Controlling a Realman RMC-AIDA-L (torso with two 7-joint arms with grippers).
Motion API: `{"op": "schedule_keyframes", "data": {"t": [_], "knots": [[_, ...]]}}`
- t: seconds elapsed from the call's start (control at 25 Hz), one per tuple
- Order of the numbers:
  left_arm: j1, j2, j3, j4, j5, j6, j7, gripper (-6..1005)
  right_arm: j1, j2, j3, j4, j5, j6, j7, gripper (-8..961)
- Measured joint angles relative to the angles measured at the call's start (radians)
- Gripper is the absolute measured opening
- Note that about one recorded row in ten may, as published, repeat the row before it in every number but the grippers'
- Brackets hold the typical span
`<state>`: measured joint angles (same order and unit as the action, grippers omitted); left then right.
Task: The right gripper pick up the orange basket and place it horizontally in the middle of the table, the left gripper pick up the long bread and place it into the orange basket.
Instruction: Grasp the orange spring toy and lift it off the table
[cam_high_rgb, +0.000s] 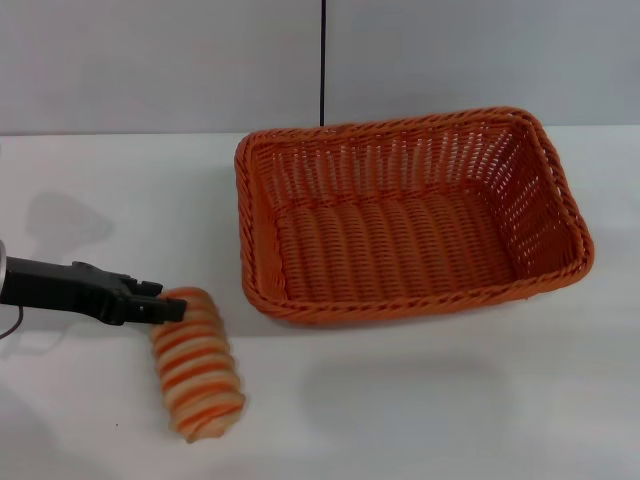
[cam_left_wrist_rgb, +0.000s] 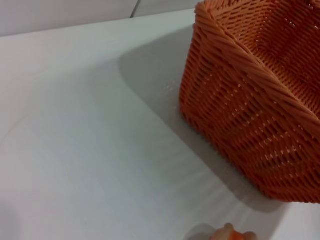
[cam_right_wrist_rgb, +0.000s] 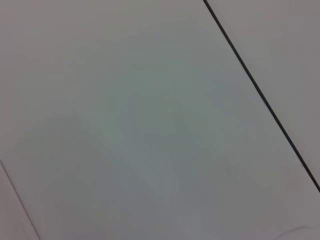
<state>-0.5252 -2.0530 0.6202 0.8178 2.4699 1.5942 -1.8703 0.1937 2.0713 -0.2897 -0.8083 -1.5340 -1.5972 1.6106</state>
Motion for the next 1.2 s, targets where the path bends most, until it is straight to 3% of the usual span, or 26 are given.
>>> {"op": "schedule_keyframes", "data": {"t": [0.44,0.72,0.88,1.2], "knots": [[-0.003,-0.004,0.000,0.000,-0.008,-0.001,0.004,425,-0.001,-0.001,0.003,0.005,0.004,0.001,0.000,634],[0.012,0.011,-0.003,0.036,-0.109,0.032,0.006,339,-0.002,0.000,0.016,0.006,0.006,-0.006,0.000,634],[0.021,0.015,-0.005,0.095,-0.137,0.045,-0.017,268,-0.005,0.000,0.019,0.006,0.025,-0.016,0.001,634],[0.041,0.000,-0.015,0.246,-0.162,0.059,-0.038,139,-0.011,0.000,0.070,0.005,0.059,-0.061,0.001,634]]}}
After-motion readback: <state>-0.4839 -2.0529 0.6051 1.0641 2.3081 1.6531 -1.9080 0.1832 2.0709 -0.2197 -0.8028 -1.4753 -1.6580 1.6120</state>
